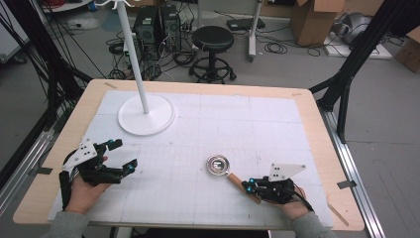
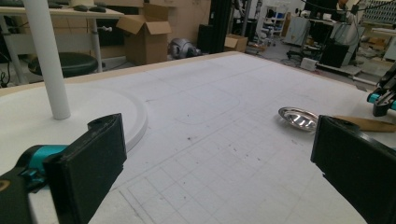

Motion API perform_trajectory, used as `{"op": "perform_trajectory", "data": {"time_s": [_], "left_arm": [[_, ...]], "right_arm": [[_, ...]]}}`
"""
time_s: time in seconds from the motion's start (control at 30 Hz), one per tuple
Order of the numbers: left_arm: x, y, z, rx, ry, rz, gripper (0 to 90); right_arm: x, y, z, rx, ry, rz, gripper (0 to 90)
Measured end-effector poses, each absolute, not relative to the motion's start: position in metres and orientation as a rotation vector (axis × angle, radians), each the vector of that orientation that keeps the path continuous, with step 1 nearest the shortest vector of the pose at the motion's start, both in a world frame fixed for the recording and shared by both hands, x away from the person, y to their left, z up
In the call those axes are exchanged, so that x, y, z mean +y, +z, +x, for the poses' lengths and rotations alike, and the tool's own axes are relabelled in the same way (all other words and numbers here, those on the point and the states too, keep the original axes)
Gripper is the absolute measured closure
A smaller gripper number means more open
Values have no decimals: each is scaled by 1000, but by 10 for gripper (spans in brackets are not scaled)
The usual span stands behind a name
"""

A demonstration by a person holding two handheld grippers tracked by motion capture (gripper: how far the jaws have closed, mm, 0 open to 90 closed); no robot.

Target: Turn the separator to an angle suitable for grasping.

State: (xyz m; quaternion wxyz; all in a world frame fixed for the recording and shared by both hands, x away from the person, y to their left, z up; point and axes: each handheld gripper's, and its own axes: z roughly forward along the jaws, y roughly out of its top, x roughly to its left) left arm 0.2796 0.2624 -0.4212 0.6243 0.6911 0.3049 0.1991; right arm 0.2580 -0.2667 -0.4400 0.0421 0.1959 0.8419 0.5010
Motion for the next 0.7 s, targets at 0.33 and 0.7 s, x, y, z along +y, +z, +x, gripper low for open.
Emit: {"op": "perform_trajectory", "data": {"time_s": [0.33, 0.7], "left_arm": [[263, -421, 280, 697, 454, 1576, 38], [262, -421, 281, 704, 438, 1557, 37]], "right_arm": [[-265, -443, 256, 2611, 1503, 594, 900], [-282, -442, 260, 2571, 1509, 653, 900]]}}
